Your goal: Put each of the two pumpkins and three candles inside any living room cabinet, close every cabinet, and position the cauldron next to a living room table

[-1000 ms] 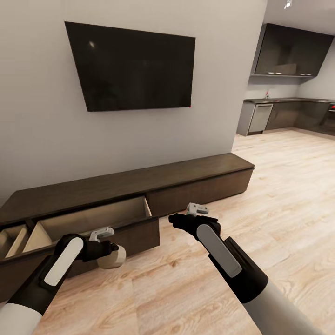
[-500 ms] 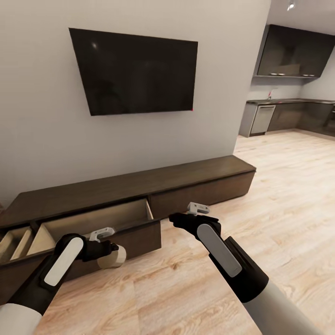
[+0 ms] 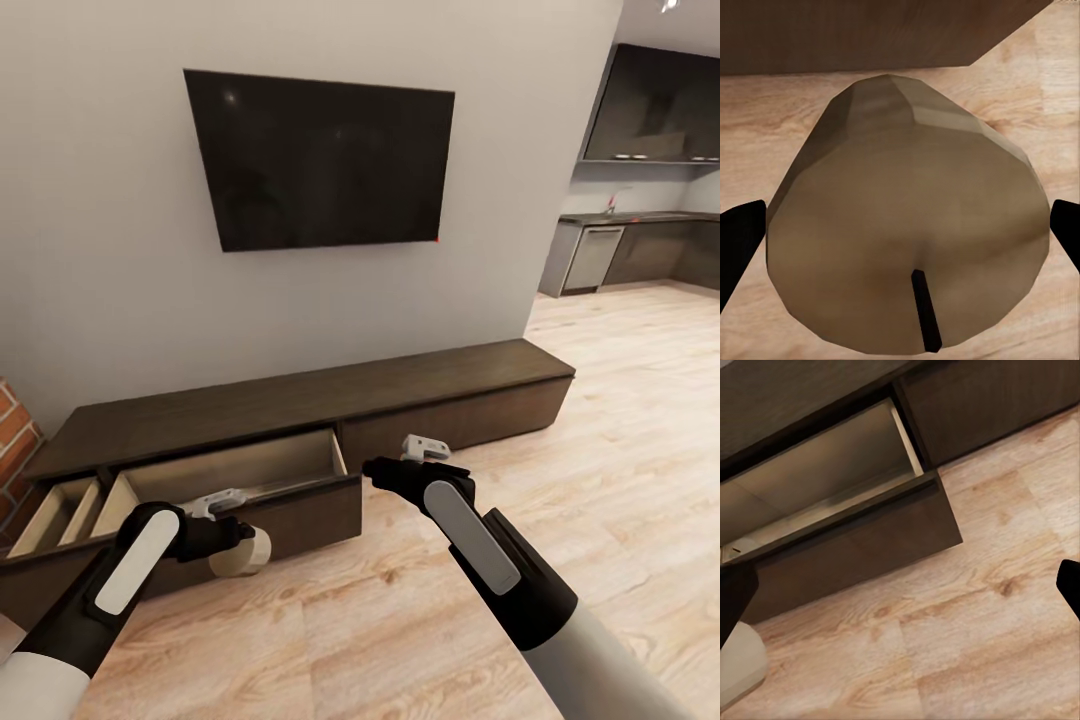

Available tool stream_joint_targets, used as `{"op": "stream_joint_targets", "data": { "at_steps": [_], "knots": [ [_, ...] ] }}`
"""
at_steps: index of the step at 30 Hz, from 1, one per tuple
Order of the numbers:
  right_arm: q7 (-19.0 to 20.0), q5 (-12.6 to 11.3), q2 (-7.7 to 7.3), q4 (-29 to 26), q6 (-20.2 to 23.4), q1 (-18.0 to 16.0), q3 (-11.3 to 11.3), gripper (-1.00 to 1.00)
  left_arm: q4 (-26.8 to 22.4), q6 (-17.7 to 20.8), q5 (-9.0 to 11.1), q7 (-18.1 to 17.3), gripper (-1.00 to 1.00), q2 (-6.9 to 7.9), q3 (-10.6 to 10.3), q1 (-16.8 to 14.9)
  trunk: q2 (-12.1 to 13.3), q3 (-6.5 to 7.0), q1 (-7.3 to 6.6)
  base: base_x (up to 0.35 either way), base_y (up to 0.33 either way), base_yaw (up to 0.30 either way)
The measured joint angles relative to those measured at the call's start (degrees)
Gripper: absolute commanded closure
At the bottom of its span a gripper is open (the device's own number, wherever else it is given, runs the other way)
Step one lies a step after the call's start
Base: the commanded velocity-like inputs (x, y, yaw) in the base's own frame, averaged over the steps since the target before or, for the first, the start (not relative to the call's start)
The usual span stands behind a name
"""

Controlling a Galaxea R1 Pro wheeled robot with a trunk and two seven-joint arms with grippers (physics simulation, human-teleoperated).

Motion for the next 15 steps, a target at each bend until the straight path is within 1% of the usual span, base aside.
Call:
{"op": "stream_joint_targets", "data": {
  "at_steps": [11, 15],
  "knots": [
    [0.0, 0.0, 0.01, 0.1, -0.1, 0.0, 0.0, -1.0, -0.1, 0.0, 0.0, 0.0, 1.0, 0.03, 0.0, 0.0, 4.4, 1.97, -2.42, 0.0, 0.0, 0.002],
    [0.0, 0.0, 0.01, 0.1, -0.1, 0.0, 0.0, -1.0, -0.1, 0.0, 0.0, 0.0, 1.0, 0.02, 0.0, 0.0, 6.0, 2.69, -3.3, 0.0, 0.0, 0.07]
  ]
}}
